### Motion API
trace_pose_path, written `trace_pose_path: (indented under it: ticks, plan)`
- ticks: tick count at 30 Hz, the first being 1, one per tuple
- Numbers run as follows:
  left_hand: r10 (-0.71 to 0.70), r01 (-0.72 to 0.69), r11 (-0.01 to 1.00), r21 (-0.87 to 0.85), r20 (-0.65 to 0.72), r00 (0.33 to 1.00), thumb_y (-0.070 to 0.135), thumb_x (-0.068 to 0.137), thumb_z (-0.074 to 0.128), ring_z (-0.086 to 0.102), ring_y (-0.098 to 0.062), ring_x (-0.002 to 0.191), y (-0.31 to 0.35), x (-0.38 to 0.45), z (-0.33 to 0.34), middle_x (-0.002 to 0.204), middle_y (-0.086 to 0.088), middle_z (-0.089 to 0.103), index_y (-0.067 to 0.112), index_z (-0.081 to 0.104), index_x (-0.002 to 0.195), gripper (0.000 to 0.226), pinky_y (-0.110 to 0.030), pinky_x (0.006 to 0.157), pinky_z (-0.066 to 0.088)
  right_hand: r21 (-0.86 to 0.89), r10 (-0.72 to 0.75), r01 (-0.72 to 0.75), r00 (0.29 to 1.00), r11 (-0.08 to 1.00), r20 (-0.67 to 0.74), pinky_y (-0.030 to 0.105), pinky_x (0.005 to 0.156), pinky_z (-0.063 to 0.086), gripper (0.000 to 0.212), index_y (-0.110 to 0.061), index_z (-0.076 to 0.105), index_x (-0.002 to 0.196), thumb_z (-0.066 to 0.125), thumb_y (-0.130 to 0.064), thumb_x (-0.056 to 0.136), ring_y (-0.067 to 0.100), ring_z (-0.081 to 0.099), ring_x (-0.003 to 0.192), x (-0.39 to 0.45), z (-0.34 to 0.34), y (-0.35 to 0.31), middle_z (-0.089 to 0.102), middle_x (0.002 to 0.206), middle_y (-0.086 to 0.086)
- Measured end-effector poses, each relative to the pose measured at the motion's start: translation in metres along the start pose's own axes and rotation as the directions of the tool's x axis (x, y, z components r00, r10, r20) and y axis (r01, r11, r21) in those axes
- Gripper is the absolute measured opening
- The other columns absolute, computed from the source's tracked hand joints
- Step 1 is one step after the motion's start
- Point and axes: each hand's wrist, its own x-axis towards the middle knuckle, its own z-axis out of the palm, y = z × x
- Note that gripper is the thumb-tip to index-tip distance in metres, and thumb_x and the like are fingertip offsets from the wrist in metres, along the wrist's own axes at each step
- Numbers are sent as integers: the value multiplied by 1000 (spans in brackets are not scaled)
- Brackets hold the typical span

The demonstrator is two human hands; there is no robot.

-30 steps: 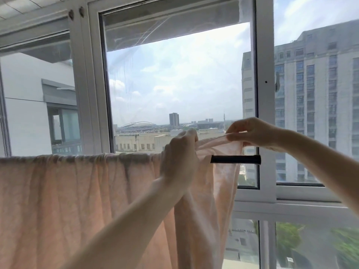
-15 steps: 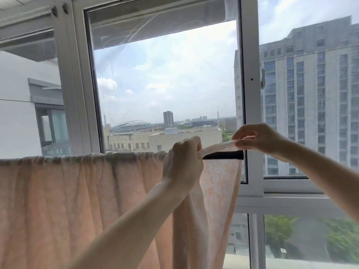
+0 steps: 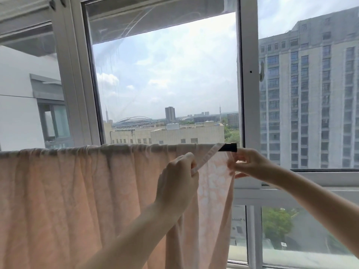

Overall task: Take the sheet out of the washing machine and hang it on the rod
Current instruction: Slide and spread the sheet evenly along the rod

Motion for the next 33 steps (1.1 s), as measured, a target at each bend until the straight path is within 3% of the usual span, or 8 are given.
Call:
trace_pose_path:
  ticks: [5, 9, 13, 16, 19, 22, 28, 33]
  plan:
    - [-68, 75, 995, -69, 96, 993, 18, 93, 59, 59, -23, 70, -3, -24, 16, 82, 4, 50, 23, 30, 100, 31, -36, 59, 50, -7, 114, -114, 988, 993, 100, 33, 84, 57, 12, -7, 63, 88, 68, -18, 85, 18, 69, 85, -15, 24, 28, 70, 88, 8]
    - [-97, 94, 995, 27, 149, 984, 12, 99, 43, 50, -19, 58, -6, -37, 23, 70, 8, 44, 17, 37, 119, 21, -28, 51, 37, 66, 192, -205, 968, 976, 164, 36, 82, 58, 21, -3, 61, 99, 68, -16, 85, 22, 71, 88, -26, 29, 37, 70, 96, 13]
    - [-89, 52, 987, 150, 255, 963, 13, 102, 39, 62, -21, 67, -12, -51, 30, 94, -1, 60, 18, 30, 130, 30, -37, 63, 54, 23, 157, -156, 986, 988, -55, 29, 67, 59, 12, -3, 54, 92, 59, -13, 91, 25, 68, 78, -23, 21, 24, 64, 97, 19]
    - [-101, 20, 970, 243, 325, 940, 20, 104, 37, 56, -12, 64, -18, -70, 38, 97, 3, 56, 21, 29, 130, 27, -24, 57, 46, -45, 35, -48, 965, 998, -260, 32, 67, 60, 13, -8, 52, 87, 58, -17, 93, 27, 66, 77, -17, 9, 9, 63, 91, 14]
    - [-116, 39, 974, 222, 345, 931, 26, 105, 38, 52, -5, 60, -21, -93, 47, 89, 11, 49, 23, 31, 131, 27, -16, 53, 42, -69, -66, 46, 942, 997, -330, 21, 59, 56, 14, -9, 55, 87, 61, -21, 92, 20, 62, 71, -21, 14, 1, 62, 84, 8]
    - [-121, 98, 991, 95, 284, 951, 31, 103, 41, 62, -3, 71, -21, -107, 56, 97, 13, 58, 24, 37, 126, 24, -16, 65, 55, -36, -37, 30, 973, 999, -226, 17, 60, 54, 18, -6, 61, 93, 67, -21, 87, 12, 63, 72, -34, 40, 14, 65, 86, 6]
    - [-209, 244, 959, -145, 220, 953, 23, 99, 52, 62, -3, 76, -21, -125, 64, 90, 12, 55, 30, 42, 102, 13, -10, 72, 51, 66, 143, -145, 989, 987, 36, 10, 58, 48, 2, -17, 66, 90, 64, -17, 90, 1, 63, 76, -60, 95, 62, 67, 86, -9]
    - [-337, 354, 923, -150, 127, 933, 5, 95, 54, 55, -14, 77, -31, -147, 65, 96, 1, 47, 9, 52, 100, 7, -26, 82, 55, 197, 279, -297, 953, 934, 117, 16, 70, 51, 20, -5, 52, 117, 48, -14, 100, 11, 67, 88, -82, 134, 99, 71, 102, 8]
